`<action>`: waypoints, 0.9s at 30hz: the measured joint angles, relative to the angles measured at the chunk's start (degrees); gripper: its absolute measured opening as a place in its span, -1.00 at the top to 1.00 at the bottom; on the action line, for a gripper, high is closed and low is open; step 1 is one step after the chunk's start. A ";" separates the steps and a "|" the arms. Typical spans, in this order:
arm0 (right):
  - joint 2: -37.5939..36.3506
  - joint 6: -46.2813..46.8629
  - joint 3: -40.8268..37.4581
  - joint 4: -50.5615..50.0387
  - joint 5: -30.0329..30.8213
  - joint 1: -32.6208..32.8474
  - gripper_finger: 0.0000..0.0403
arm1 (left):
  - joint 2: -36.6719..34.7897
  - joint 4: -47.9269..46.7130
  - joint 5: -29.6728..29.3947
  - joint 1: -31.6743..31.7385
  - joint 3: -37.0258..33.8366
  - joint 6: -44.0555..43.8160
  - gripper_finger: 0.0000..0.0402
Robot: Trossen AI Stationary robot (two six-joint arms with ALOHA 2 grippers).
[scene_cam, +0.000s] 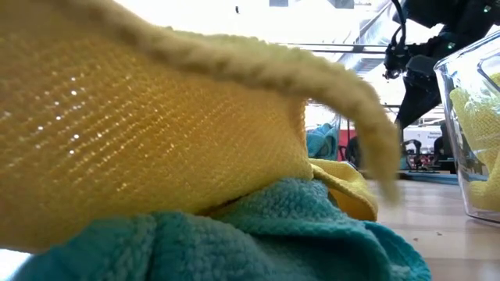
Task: Sort microfiber towel by color & place in baskets
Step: Put the yellow towel in the bottom transparent bin
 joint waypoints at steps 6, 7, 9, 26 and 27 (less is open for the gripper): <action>-0.02 0.33 0.24 1.50 -3.66 0.00 -0.27 | -6.33 -7.59 -20.17 0.81 8.49 5.45 1.00; -0.08 0.10 0.24 2.74 -5.20 0.00 -0.27 | -7.25 -8.01 -23.51 1.16 9.52 7.30 1.00; -0.25 -1.32 0.26 6.91 -9.30 0.00 -0.27 | -8.90 -7.92 -29.00 2.34 11.15 11.86 1.00; 0.13 -16.89 0.51 63.94 -25.46 1.42 -0.27 | -9.71 19.09 -22.76 28.44 14.73 61.02 1.00; 0.42 -18.09 1.04 63.93 -25.01 1.86 -0.27 | -9.36 21.18 -21.69 29.91 14.80 62.66 1.00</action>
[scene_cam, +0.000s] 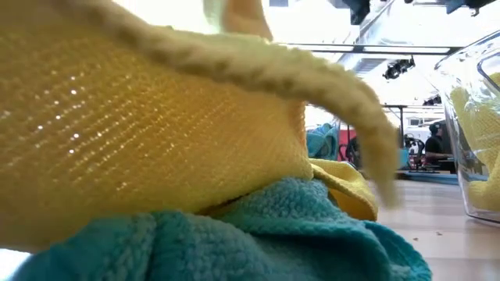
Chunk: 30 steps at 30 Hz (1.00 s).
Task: Sort microfiber towel by color & place in baskets
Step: Put the yellow towel in the bottom transparent bin
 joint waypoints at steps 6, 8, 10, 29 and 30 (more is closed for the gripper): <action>5.55 -6.10 7.52 -4.06 2.71 1.70 -0.27 | 3.70 7.83 9.63 7.26 -0.06 6.80 1.00; 7.80 -8.43 10.52 -8.20 4.04 1.72 -0.27 | 5.37 10.33 11.68 8.92 -0.02 7.89 1.00; 10.37 -10.26 14.08 -12.22 5.76 1.70 -0.27 | 6.83 10.26 13.18 10.16 0.27 8.64 1.00; 28.55 -15.01 33.19 -40.60 8.72 1.55 -0.27 | 12.64 -0.59 11.28 12.55 13.36 15.25 1.00; 28.21 -14.99 33.30 -40.85 8.87 1.55 -0.27 | 12.81 -0.97 10.63 12.55 13.67 15.27 1.00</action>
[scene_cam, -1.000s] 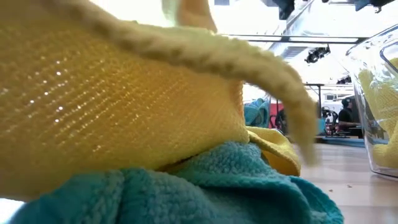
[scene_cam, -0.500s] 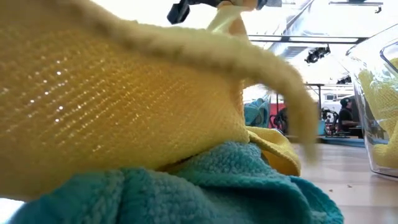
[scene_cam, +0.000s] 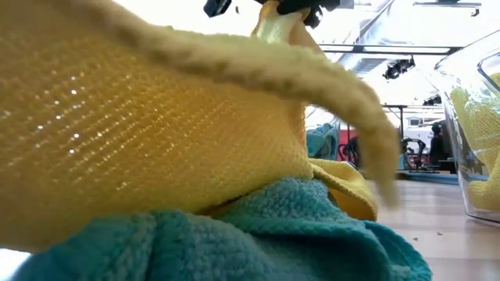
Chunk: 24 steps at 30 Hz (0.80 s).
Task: Sort microfiber towel by color & place in baskets
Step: Put the yellow towel in the bottom transparent bin
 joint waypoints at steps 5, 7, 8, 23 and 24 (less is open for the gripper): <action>0.13 -0.19 0.07 -0.33 3.92 0.00 -0.27 | 0.20 -0.30 -0.75 0.00 1.52 1.42 1.00; -0.05 -0.17 0.07 0.02 4.13 0.00 -0.27 | 0.12 -0.01 -0.78 0.02 2.04 2.19 1.00; -0.03 -0.20 0.07 0.00 4.14 0.00 -0.27 | 0.17 0.13 -0.77 0.00 2.32 2.49 1.00; -0.02 1.90 0.07 -0.27 3.98 0.02 0.33 | 0.19 3.72 -0.72 -0.07 3.73 8.18 0.98; -0.02 2.60 0.07 -1.05 4.00 0.02 0.44 | 0.19 3.64 -0.71 -0.07 3.73 8.86 0.95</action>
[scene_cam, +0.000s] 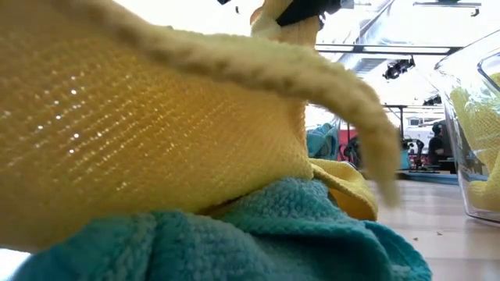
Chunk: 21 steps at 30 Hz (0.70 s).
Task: Sort microfiber towel by color & place in baskets
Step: Put the yellow towel in the bottom transparent bin
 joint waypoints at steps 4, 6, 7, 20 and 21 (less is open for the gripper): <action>0.00 4.41 0.00 -6.08 0.00 0.02 0.89 | 0.00 -0.70 1.72 0.18 0.00 3.84 0.80; -0.04 8.19 -0.02 -10.33 0.05 0.35 0.94 | 0.00 -2.03 3.66 0.87 0.00 5.94 0.70; -0.31 10.64 -0.02 -12.34 0.32 0.68 0.92 | 0.00 -3.06 4.19 1.17 0.00 6.85 0.66; -10.41 53.73 -0.04 -29.42 16.41 22.81 0.98 | -3.51 -18.66 -1.92 -2.17 -5.40 15.13 0.53; -10.45 57.41 -0.04 -29.82 17.15 25.09 0.98 | -4.53 -18.17 -1.89 -2.44 -7.25 15.64 0.53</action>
